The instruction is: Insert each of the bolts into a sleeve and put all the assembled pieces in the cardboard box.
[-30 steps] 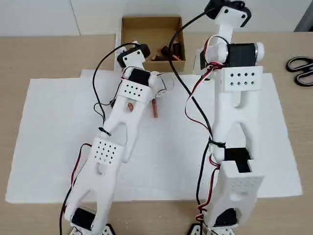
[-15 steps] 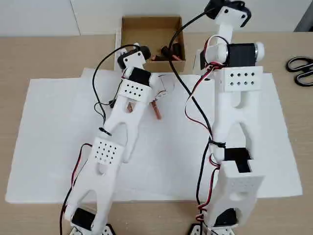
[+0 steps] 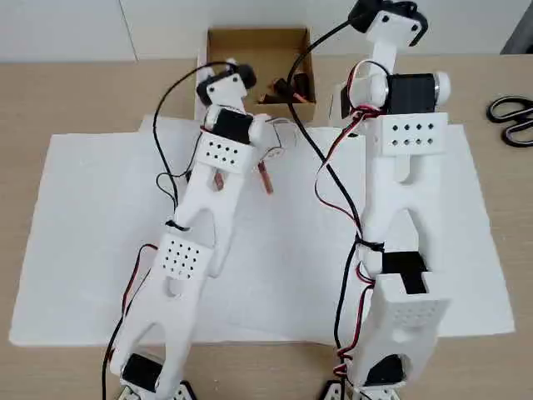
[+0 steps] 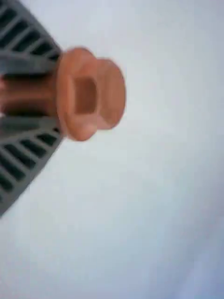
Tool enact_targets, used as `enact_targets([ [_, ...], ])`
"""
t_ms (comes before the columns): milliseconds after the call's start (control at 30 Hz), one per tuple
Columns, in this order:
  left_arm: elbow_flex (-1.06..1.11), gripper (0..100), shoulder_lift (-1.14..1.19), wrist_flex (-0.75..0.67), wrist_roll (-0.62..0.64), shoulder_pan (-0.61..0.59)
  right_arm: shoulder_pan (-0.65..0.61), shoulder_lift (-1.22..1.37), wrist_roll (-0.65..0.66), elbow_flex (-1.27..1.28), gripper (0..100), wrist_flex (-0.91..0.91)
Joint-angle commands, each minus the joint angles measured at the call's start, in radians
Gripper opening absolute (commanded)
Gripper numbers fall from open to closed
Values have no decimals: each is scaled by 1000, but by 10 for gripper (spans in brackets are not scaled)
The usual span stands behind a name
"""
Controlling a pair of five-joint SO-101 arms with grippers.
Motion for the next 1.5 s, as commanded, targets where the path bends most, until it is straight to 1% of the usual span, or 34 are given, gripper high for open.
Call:
enact_targets([
  [0,-96,5,-20,23,-43,5,2,-87,6,-5,4,1],
  [133,-85,5,-98,25,-114,5,2,-191,8,-5,4,5],
  [267,13,5,-236,25,-169,12,-18,-328,8,8,4,7],
  [400,223,5,-431,25,-229,11,-33,-432,31,203,4,5],
  [500,424,5,-595,23,-238,6,-31,-512,91,402,4,2],
  [600,582,5,-746,21,-244,9,-24,-633,106,502,4,2],
  [700,668,5,-872,21,-242,18,53,-803,109,592,5,-18],
  [800,736,5,-961,21,-238,28,163,-967,163,764,5,-131],
  [933,822,5,-1036,21,-238,28,285,-1227,215,1033,5,-246],
  [1033,855,5,-1066,21,-238,28,332,-1440,265,1264,4,-349],
  [1167,857,5,-1091,20,-238,29,361,-1724,292,1560,4,-466],
  [1267,860,5,-1102,20,-239,29,363,-1920,292,1726,4,-486],
  [1367,863,5,-1102,20,-239,28,363,-2080,293,1837,4,-490],
  [1467,863,5,-1102,20,-239,29,381,-2176,295,1890,4,-549],
])
